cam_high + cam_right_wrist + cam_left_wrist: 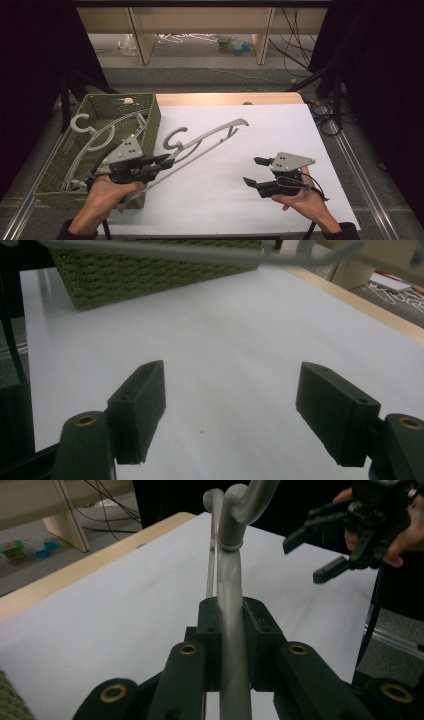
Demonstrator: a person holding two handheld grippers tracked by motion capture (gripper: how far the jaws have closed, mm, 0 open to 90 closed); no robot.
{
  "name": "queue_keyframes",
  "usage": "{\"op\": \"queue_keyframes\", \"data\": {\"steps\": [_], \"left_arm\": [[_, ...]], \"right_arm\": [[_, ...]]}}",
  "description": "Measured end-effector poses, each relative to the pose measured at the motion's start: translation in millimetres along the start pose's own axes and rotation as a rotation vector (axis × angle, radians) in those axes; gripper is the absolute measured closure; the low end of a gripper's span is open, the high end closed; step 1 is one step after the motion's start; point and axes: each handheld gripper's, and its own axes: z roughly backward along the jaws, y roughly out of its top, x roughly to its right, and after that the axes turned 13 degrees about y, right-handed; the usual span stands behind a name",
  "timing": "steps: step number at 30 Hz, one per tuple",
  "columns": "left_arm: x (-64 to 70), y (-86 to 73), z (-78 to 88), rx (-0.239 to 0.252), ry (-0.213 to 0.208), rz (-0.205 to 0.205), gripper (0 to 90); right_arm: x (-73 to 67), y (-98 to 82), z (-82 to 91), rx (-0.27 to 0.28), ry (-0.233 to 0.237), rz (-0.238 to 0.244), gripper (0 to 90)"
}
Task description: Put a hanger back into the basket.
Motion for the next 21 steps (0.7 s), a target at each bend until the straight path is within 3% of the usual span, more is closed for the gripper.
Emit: {"op": "queue_keyframes", "data": {"steps": [6, 9, 15, 21], "left_arm": [[-21.9, 8.3, 26.2, 0.044, 0.040, 0.035, 79.1], [-32.1, 10.4, 36.3, 0.065, 0.046, 0.088, 79.1], [-42.9, 16.0, 49.8, 0.066, 0.064, 0.106, 79.1], [-59.7, 21.1, 59.9, 0.048, 0.117, 0.109, 79.1]], "right_arm": [[-0.5, -6.3, -1.6, -0.010, 0.003, -0.002, 29.0], [-2.4, -6.1, -1.2, -0.019, 0.015, -0.009, 28.9], [-3.0, -7.7, -2.3, -0.024, 0.020, -0.008, 28.9], [-3.0, -8.9, -3.8, -0.021, 0.023, -0.013, 28.9]]}}
